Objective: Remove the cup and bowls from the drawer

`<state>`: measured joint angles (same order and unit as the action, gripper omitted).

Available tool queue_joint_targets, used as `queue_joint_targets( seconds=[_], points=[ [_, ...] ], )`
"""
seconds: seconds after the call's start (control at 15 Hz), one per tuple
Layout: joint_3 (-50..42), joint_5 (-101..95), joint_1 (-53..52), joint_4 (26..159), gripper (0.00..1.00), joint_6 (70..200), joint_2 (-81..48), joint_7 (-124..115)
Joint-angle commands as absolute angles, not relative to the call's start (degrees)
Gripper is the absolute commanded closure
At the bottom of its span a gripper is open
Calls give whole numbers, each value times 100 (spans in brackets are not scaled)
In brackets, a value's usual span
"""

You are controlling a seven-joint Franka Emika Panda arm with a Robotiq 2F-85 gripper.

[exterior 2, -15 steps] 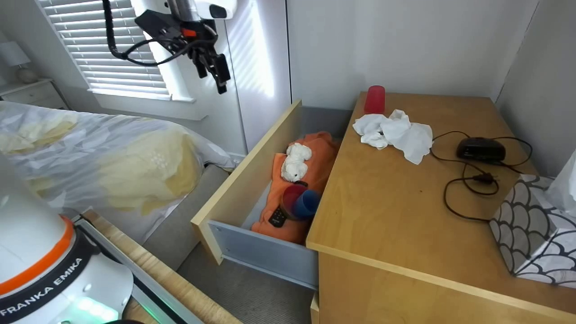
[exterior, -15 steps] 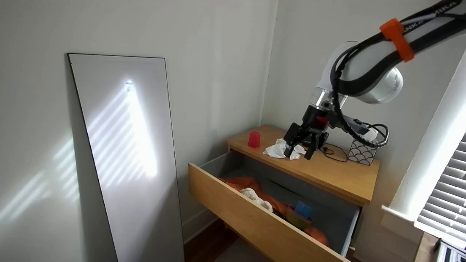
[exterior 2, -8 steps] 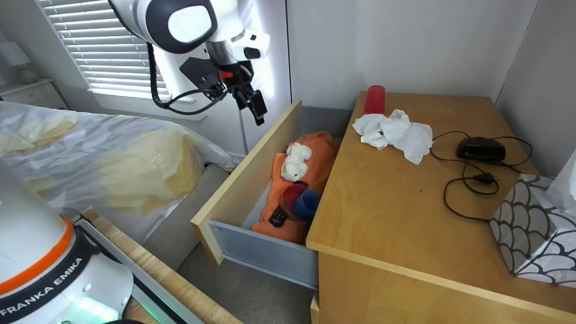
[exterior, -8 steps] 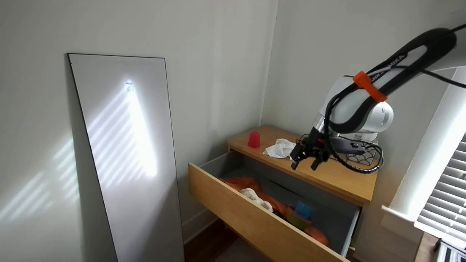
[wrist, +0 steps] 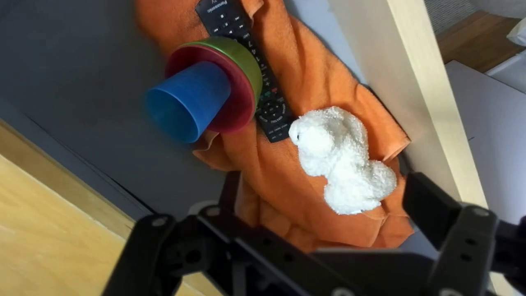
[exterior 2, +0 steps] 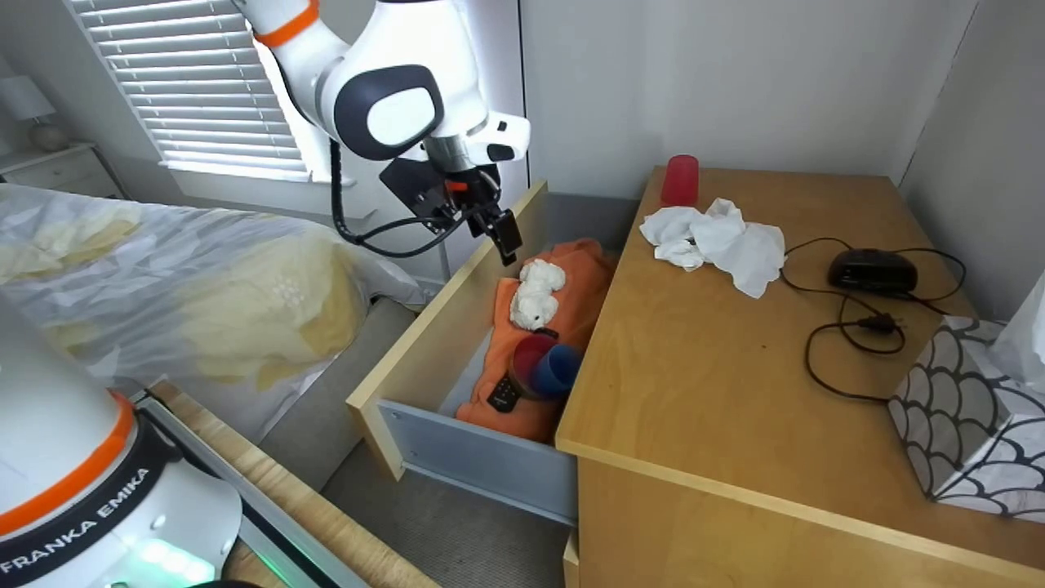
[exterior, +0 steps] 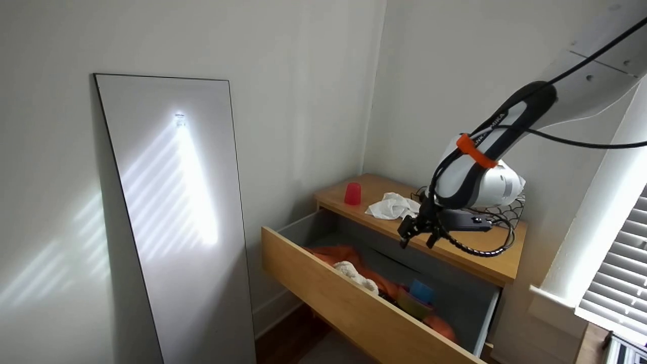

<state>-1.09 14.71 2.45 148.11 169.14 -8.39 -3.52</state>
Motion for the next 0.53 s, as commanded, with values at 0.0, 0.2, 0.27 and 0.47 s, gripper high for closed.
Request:
queue_joint_targets(
  seconds=[0.0, 0.2, 0.27, 0.47],
  points=[
    [-42, 1486, 333, 14710, 0, 16927, -998, -277],
    [-30, 1480, 361, 14612, 0, 16929, -1134, -248],
    [-29, 1481, 358, 14612, 0, 16929, -1115, -248],
    [-30, 1482, 356, 14612, 0, 16928, -1088, -247]
  ],
)
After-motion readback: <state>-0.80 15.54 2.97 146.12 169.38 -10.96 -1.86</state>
